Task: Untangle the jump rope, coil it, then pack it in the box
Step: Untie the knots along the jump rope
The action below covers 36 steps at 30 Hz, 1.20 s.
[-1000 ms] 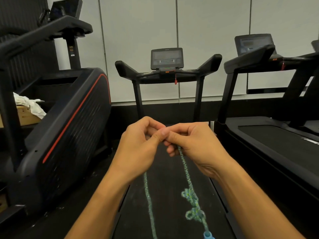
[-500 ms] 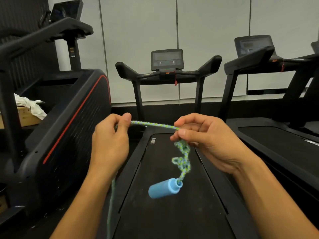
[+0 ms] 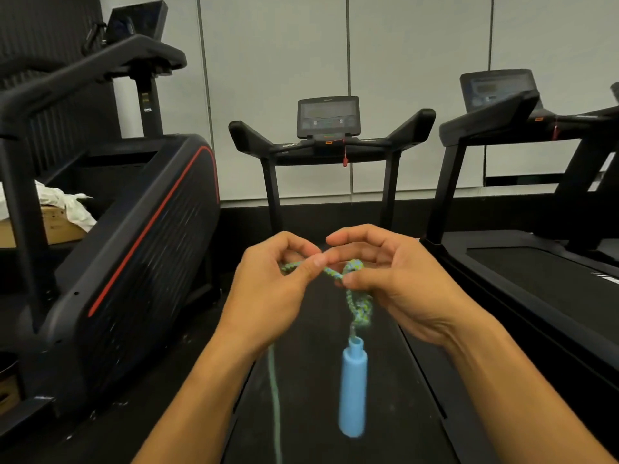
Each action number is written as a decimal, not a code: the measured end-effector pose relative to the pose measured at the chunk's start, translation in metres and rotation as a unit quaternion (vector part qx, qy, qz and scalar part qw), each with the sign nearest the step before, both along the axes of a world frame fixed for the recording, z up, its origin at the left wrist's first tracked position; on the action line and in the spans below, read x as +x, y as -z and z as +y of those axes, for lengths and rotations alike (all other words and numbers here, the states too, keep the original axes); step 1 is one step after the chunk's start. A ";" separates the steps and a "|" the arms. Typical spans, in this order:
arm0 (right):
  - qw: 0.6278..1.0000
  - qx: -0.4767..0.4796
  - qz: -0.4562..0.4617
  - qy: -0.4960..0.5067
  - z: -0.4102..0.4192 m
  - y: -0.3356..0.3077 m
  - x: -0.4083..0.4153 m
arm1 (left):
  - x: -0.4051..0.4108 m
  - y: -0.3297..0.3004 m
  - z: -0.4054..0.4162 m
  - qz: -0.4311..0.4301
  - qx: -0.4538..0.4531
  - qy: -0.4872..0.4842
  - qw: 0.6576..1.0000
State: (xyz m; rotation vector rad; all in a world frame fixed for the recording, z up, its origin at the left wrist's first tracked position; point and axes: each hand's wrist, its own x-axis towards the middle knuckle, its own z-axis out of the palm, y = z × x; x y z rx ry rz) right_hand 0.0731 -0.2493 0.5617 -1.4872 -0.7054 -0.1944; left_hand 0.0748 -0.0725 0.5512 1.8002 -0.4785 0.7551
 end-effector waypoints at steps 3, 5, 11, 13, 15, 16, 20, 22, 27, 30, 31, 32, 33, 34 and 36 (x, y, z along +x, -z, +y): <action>1.000 -0.010 -0.004 -0.011 -0.001 -0.001 -0.002 | 0.002 -0.001 0.002 -0.034 -0.009 -0.035 0.999; 1.000 -0.017 -0.005 -0.006 0.002 -0.001 -0.003 | 0.002 -0.001 0.001 -0.049 -0.005 -0.048 0.998; 0.997 0.074 -0.016 0.024 0.009 -0.001 -0.003 | -0.003 -0.001 -0.001 0.001 -0.056 0.095 0.994; 0.994 0.086 -0.038 0.063 0.010 -0.001 -0.002 | -0.004 0.001 -0.004 0.001 -0.044 0.129 0.991; 0.990 0.093 -0.054 0.089 0.011 -0.001 -0.001 | -0.003 0.001 -0.006 -0.002 -0.039 0.142 0.989; 0.989 0.095 -0.059 0.094 0.011 -0.001 -0.001 | -0.003 0.001 -0.005 -0.003 -0.037 0.142 0.989; 0.990 0.090 -0.069 0.078 0.011 0.000 0.001 | 0.002 0.003 -0.004 -0.020 -0.023 0.089 0.996; 0.992 0.084 -0.067 0.061 0.010 0.000 0.003 | 0.004 0.003 -0.005 -0.025 -0.041 0.068 0.996; 0.991 0.079 -0.060 0.090 0.008 0.000 0.003 | 0.001 0.003 -0.009 -0.018 -0.042 0.083 0.996; 0.990 0.078 -0.058 0.098 0.007 0.000 0.003 | -0.001 0.004 -0.011 -0.026 -0.043 0.082 0.995; 0.991 0.076 -0.058 0.098 0.007 0.001 0.004 | -0.001 0.004 -0.012 -0.027 -0.044 0.086 0.995; 0.991 0.073 -0.058 0.097 0.007 0.001 0.004 | -0.001 0.005 -0.013 -0.027 -0.043 0.090 0.995; 0.992 0.069 -0.058 0.093 0.006 0.001 0.004 | 0.000 0.005 -0.013 -0.027 -0.042 0.093 0.994; 0.992 0.065 -0.057 0.087 0.006 0.002 0.005 | 0.000 0.005 -0.014 -0.028 -0.041 0.094 0.994; 0.993 0.063 -0.056 0.077 0.006 0.002 0.005 | 0.002 0.006 -0.014 -0.032 -0.041 0.089 0.995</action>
